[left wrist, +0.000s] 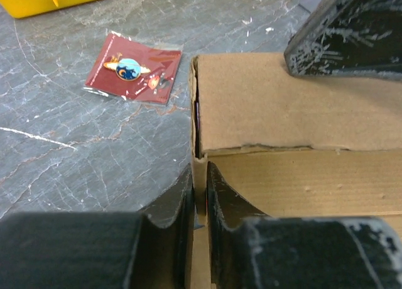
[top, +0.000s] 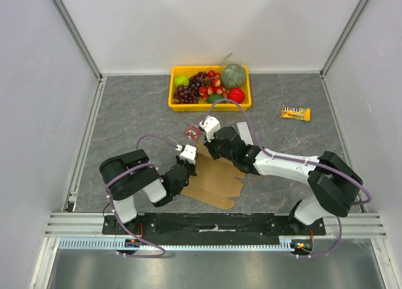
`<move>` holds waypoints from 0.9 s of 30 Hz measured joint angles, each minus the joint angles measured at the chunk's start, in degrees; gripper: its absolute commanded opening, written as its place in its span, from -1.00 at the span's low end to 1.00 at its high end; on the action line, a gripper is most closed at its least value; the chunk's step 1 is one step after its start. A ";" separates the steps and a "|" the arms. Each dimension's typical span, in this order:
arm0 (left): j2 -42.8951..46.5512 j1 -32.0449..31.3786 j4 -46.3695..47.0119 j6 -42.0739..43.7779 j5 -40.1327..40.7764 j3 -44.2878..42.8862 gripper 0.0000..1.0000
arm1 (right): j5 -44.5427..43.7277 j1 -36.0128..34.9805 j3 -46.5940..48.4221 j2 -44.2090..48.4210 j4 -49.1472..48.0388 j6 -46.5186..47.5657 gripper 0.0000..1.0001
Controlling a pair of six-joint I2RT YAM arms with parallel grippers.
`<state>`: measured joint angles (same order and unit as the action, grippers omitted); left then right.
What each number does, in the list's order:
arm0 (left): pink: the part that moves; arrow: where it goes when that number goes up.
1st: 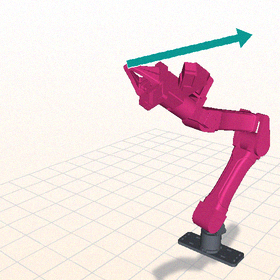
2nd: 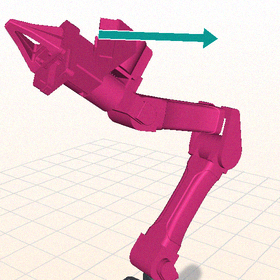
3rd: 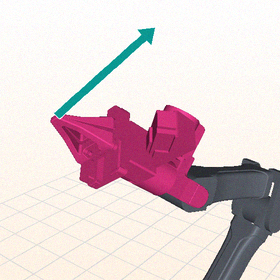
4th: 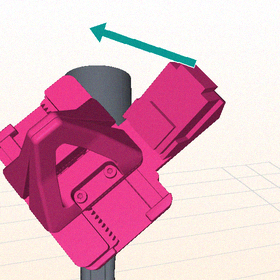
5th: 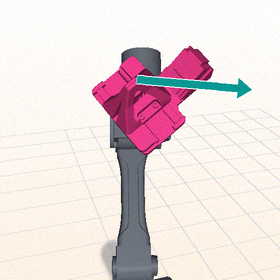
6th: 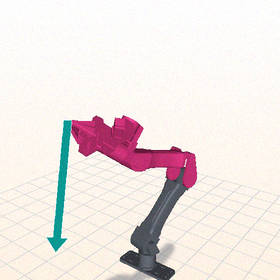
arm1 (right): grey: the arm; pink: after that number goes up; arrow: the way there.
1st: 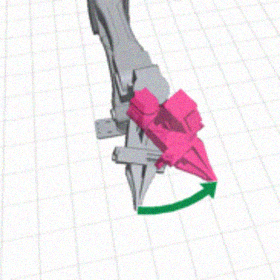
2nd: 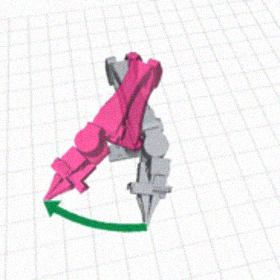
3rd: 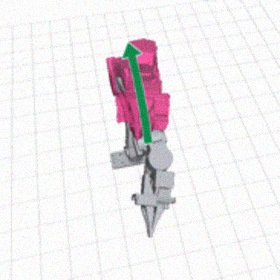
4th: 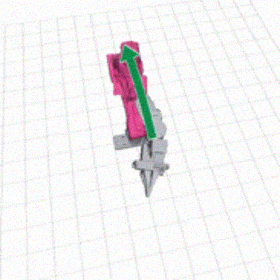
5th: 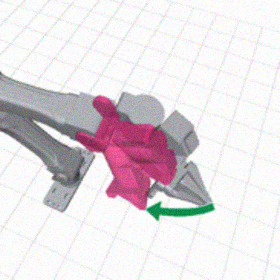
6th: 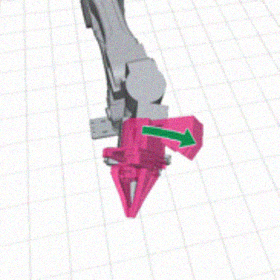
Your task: Fold the paper box
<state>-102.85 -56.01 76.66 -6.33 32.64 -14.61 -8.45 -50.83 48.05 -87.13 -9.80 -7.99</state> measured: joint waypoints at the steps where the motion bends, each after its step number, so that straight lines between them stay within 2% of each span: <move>1: -0.24 0.00 -0.09 0.00 -0.09 0.02 -0.61 | 0.31 0.00 0.00 -0.22 -0.11 -0.02 -1.00; 27: -1.57 0.00 -1.11 -0.04 -0.42 0.92 -0.49 | 4.17 0.09 -0.55 -0.46 -1.70 0.07 -0.99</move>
<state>-104.42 -56.01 75.55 -6.37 32.23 -13.69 -4.27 -50.74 47.51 -87.59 -11.51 -7.92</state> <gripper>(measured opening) 0.250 0.008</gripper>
